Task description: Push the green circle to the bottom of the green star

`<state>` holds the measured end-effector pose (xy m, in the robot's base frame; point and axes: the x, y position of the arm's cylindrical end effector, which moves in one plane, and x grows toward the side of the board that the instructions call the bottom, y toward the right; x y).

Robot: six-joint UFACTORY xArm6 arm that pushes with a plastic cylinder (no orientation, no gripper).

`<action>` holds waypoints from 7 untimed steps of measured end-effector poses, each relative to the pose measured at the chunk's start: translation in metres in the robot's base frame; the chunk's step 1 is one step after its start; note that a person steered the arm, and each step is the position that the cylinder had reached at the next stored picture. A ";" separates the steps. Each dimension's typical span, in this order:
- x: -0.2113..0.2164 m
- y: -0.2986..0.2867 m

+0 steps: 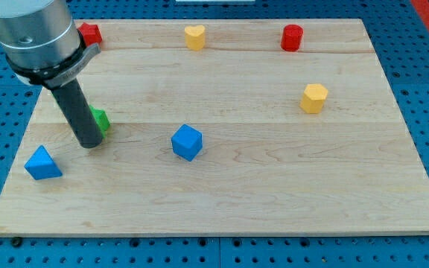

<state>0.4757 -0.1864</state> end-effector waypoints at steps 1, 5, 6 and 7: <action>-0.030 -0.004; -0.154 0.084; -0.195 0.017; -0.178 -0.065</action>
<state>0.2977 -0.2510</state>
